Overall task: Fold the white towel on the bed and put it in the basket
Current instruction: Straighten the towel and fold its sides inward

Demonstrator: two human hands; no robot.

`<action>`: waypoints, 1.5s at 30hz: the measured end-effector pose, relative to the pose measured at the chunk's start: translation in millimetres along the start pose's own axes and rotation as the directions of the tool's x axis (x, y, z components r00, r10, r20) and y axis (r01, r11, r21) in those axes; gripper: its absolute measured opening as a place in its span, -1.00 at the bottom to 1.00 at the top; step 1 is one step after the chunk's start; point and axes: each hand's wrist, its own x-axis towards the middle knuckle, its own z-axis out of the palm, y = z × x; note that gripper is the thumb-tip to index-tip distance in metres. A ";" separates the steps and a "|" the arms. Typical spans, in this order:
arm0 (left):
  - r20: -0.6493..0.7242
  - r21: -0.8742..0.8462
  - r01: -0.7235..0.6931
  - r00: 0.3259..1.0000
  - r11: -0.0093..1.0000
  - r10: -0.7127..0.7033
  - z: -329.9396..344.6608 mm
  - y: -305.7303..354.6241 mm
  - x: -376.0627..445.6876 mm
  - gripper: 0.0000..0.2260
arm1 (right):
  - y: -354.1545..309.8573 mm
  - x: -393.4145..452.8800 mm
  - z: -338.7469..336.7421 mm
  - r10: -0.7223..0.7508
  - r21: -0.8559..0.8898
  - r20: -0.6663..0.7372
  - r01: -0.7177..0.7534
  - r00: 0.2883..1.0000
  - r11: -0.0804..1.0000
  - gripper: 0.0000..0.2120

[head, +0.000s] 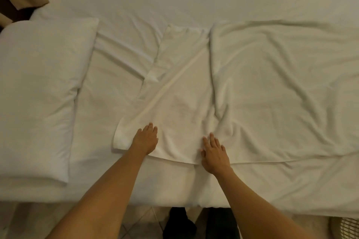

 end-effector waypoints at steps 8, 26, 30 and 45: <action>-0.013 0.061 -0.026 1.000 0.998 0.026 -32.3 24.7 6.9 -0.51 | 32.0 -5.9 -26.9 0.026 0.002 -0.041 -0.026 0.999 1.000 -0.49; -0.143 -0.015 0.049 0.988 0.999 -0.051 -96.8 -50.4 69.8 -0.48 | -61.8 46.9 3.5 -0.247 0.002 0.029 0.247 0.969 0.969 -0.45; -0.162 -0.067 -0.010 0.987 0.998 -0.001 -109.3 -79.7 108.6 -0.47 | -109.2 66.4 25.5 -0.259 0.004 0.008 0.259 0.966 0.966 -0.45; -0.271 -0.222 -0.245 0.945 0.944 0.182 -178.1 -129.5 238.8 -0.46 | -264.4 142.9 36.6 0.052 0.157 -0.363 0.006 0.930 0.988 -0.74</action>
